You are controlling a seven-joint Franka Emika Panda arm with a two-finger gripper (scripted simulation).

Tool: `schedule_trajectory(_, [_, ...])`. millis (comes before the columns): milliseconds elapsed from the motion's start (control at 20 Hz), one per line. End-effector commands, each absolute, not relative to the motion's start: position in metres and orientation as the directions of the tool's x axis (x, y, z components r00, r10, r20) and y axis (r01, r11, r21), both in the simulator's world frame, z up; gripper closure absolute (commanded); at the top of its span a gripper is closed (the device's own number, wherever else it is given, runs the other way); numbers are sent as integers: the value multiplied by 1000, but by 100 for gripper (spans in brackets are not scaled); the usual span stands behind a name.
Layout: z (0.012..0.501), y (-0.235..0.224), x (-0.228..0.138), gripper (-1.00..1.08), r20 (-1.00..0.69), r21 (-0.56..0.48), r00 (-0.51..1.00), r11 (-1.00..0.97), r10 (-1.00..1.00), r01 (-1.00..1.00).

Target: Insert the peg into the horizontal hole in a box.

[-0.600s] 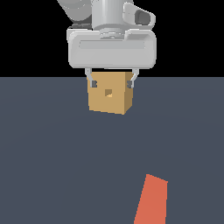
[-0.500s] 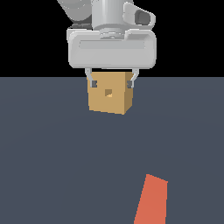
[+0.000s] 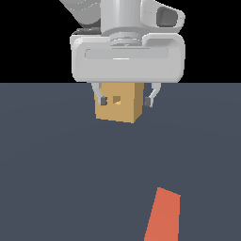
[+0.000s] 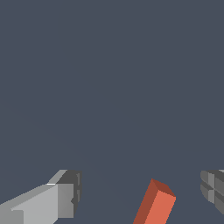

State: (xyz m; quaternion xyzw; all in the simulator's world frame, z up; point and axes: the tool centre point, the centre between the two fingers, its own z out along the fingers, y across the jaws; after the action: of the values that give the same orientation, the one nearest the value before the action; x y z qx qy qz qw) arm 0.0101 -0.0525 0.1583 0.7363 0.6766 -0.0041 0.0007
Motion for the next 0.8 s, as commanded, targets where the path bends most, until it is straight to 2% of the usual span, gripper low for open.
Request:
schedule_trajectory(0, [148,-81,14,-92,-8,-4,129,-129,992,992])
schedule_trajectory(450, [97,-215,16,-92,-6,0,340,-340,941,941])
schedule_trajectory(750, [75,-272,8,-92,-2,0,427,-427,904,904])
